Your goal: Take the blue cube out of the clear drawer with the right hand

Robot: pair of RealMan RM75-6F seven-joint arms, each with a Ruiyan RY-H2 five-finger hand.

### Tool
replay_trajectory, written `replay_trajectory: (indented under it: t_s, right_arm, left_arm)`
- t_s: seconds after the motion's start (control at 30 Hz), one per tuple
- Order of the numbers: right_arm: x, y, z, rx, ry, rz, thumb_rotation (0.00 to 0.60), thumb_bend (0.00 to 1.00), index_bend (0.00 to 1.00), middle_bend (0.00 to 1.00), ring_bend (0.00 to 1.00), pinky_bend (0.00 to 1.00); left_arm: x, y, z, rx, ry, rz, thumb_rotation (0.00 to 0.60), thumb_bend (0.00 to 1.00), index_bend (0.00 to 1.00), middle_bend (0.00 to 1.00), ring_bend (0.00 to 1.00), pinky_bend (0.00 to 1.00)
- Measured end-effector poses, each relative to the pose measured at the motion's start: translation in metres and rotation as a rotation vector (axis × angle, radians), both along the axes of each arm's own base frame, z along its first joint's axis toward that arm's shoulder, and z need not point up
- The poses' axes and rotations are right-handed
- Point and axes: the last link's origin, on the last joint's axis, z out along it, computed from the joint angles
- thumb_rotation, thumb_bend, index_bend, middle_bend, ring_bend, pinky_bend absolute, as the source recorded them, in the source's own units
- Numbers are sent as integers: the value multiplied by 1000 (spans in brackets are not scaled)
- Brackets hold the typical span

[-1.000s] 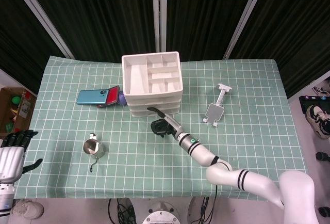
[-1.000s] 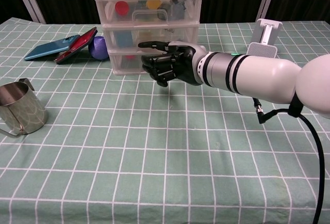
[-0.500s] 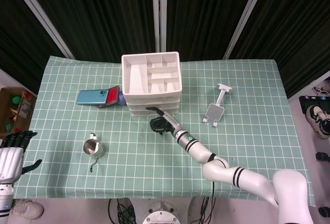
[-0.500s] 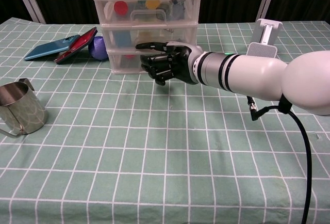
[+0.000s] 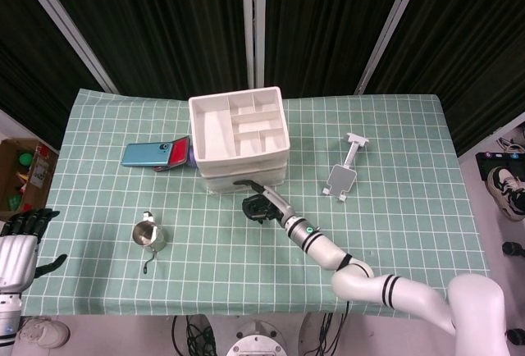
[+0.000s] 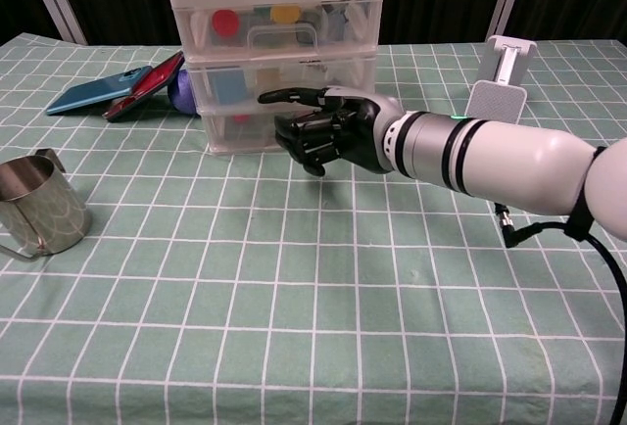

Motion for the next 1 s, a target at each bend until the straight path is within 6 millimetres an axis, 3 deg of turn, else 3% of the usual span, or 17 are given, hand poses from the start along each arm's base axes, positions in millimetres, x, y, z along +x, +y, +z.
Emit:
replay_trajectory:
  t_s: [0.3,0.53,0.6,0.8,1.0]
  right_arm:
    - [-10,20,3,19,38,43,600,513,276,684,697,799]
    - [-16,29,4,22,103,101,600,496,52,662,695,799]
    - [-18,33,7,13,135,142,600,490,27,658,694,799]
    - [-18,43,30,-108,266,337,600,490,44,673,712,805]
    - [-14,36,61,-295,424,484,600,490,87,694,740,823]
  left_arm:
    - [0,-1,-2,-7,-5,5,600,61,222,218,166,192]
    - [-1,-2,-2,-8,-7,7,600,61,222,218,166,192]
    - [-2,-2,-2,-5,-8,9,600,62,222,218,166,192]
    - [-2,-3,-2,-4,-9,9,600,61,222,218,166,192]
    - [0,-2,-3,-3,-11,6,600,61,222,218,166,192]
